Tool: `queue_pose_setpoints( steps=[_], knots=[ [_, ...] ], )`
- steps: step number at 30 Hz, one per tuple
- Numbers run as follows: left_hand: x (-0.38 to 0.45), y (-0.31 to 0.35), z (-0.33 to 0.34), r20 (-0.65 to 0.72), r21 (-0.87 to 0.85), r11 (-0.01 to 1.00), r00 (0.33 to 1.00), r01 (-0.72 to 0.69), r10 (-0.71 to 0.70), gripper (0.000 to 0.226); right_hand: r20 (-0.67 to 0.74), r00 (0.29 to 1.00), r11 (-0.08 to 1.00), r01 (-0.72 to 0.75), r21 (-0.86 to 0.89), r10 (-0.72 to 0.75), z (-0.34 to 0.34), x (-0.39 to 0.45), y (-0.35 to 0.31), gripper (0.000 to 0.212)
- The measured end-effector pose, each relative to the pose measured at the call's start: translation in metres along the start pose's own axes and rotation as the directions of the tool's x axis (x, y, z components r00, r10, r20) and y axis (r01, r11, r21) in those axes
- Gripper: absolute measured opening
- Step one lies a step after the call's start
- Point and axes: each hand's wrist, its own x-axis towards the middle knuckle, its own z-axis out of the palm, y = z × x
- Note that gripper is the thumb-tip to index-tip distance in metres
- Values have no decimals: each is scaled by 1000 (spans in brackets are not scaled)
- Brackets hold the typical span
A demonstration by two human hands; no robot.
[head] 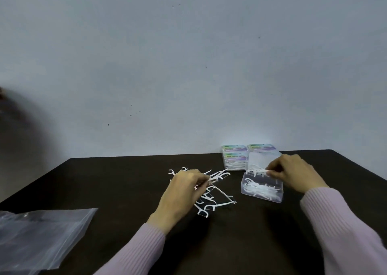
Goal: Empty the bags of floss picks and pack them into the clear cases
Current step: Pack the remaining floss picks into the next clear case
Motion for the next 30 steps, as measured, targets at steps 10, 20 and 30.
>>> queue_pose_setpoints(
  steps=[10,20,30],
  knots=[
    [45,34,44,-69,-194,978,993,80,-95,22,100,995,999,12,42,-16,17,7,4,15],
    [68,53,87,126,-46,999,992,-2,8,22,24,998,962,-54,268,50,8,7,30,17],
    [77,48,96,226,-164,985,974,52,-14,42,109,993,958,-77,275,49,8,7,36,25]
  ],
)
